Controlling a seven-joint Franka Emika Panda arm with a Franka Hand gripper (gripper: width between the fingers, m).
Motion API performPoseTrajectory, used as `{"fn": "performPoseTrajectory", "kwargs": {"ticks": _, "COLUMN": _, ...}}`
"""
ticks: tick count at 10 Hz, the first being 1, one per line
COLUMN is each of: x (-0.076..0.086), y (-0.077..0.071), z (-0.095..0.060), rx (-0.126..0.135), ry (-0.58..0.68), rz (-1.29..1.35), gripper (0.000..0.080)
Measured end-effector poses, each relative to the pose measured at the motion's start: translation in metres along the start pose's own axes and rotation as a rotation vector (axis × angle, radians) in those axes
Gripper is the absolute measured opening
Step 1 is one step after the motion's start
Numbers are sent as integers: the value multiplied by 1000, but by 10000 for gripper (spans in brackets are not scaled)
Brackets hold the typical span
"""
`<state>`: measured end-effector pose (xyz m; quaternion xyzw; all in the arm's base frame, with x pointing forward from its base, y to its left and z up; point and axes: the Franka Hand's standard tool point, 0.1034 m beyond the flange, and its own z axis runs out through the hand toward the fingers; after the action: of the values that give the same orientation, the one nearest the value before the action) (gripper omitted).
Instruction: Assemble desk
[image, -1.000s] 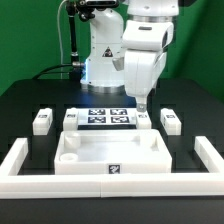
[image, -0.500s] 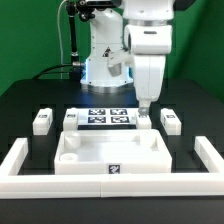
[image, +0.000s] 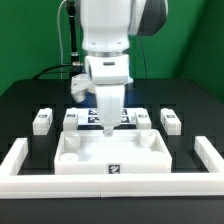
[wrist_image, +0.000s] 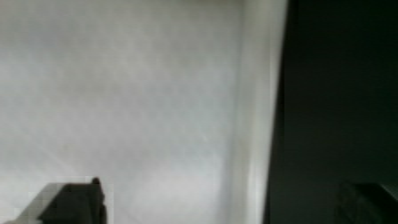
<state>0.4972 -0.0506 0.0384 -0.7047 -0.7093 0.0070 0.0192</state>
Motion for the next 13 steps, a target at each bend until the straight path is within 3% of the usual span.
{"fn": "performPoseTrajectory", "kwargs": {"ticks": 1, "x": 2, "y": -5, "z": 7, "rx": -28, "ry": 2, "rz": 17, "gripper": 650}}
{"fn": "performPoseTrajectory", "kwargs": {"ticks": 2, "x": 4, "y": -10, "z": 12, "rx": -21, "ry": 4, "rz": 17, "gripper": 650}}
{"fn": "performPoseTrajectory", "kwargs": {"ticks": 4, "x": 3, "y": -13, "z": 21, "rx": -34, "ry": 7, "rz": 22, "gripper": 650}}
{"fn": "performPoseTrajectory", "kwargs": {"ticks": 8, "x": 13, "y": -11, "z": 23, "rx": -46, "ry": 9, "rz": 62, "gripper": 650}}
{"fn": "performPoseTrajectory", "kwargs": {"ticks": 9, "x": 12, "y": -12, "z": 23, "rx": -46, "ry": 9, "rz": 63, "gripper": 516}}
{"fn": "performPoseTrajectory", "kwargs": {"ticks": 10, "x": 12, "y": -12, "z": 23, "rx": -46, "ry": 9, "rz": 64, "gripper": 516}}
{"fn": "performPoseTrajectory", "kwargs": {"ticks": 13, "x": 12, "y": -12, "z": 23, "rx": -46, "ry": 9, "rz": 64, "gripper": 72}}
